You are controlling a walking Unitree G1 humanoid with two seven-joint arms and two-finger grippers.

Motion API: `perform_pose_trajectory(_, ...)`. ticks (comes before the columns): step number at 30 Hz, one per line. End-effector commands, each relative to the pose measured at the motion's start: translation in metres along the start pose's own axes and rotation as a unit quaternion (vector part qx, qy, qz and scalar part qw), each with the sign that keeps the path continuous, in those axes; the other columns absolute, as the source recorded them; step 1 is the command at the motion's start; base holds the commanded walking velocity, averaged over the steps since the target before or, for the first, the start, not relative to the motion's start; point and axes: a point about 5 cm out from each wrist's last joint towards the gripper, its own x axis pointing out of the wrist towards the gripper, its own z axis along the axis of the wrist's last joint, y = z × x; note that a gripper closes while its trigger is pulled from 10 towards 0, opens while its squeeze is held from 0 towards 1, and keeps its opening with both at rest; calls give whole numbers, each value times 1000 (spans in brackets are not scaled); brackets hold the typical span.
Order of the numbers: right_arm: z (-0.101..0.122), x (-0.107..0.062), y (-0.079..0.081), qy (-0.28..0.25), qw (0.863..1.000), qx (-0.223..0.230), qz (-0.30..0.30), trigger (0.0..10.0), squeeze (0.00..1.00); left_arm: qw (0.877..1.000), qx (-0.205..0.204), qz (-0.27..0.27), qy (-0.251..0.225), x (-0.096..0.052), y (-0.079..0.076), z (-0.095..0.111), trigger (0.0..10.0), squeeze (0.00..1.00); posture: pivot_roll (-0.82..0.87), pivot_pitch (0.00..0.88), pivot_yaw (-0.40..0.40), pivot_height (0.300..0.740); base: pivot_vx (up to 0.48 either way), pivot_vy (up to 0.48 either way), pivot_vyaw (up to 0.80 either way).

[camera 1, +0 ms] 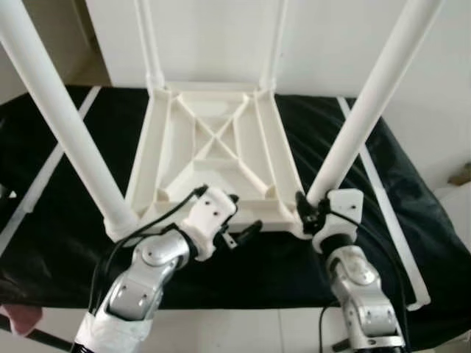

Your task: Building children table

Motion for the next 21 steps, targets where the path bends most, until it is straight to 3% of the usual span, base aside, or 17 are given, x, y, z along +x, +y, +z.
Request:
perform_pose_trajectory(1, -8, -2, 3, 17, 1000, 13, 4, 10000, 1000, 1000, 9, 1, 3, 2, -1, 0, 10000, 0, -60, 106, -14, 740, 0, 0, 0)
perform_pose_trajectory(4, -3, 0, 1, 2, 1000, 13, 20, 10000, 1000, 1000, 7, -3, 2, 2, -3, 0, 10000, 0, -65, 105, -9, 740, 0, 0, 0)
perform_pose_trajectory(5, -1, 0, 0, -1, 999, 11, 37, 10000, 247, 1000, 7, -6, 2, 2, -4, 0, 10000, 0, -69, 102, -4, 740, 0, 0, 0)
perform_pose_trajectory(6, 2, 1, -3, -5, 998, 11, 63, 10000, 0, 1000, 8, -9, 2, 3, -4, 0, 10000, 0, -71, 102, -3, 740, 0, 0, 0)
perform_pose_trajectory(10, 5, 1, -8, -9, 995, 4, 96, 10000, 0, 1000, 10, -12, 2, 4, -4, 0, 10000, 0, -74, 101, -2, 740, 0, 0, 0)
perform_pose_trajectory(14, 10, 4, -23, -5, 980, -35, 196, 10000, 0, 1000, 13, -15, -1, 7, -4, 1, 10000, 0, -84, 96, -1, 740, 0, 0, 0)
perform_pose_trajectory(21, 9, 20, -38, 14, 967, -72, 243, 10000, 0, 1000, 13, -19, -7, 11, -7, 3, 10000, 0, -86, 91, -3, 740, 0, 0, 0)
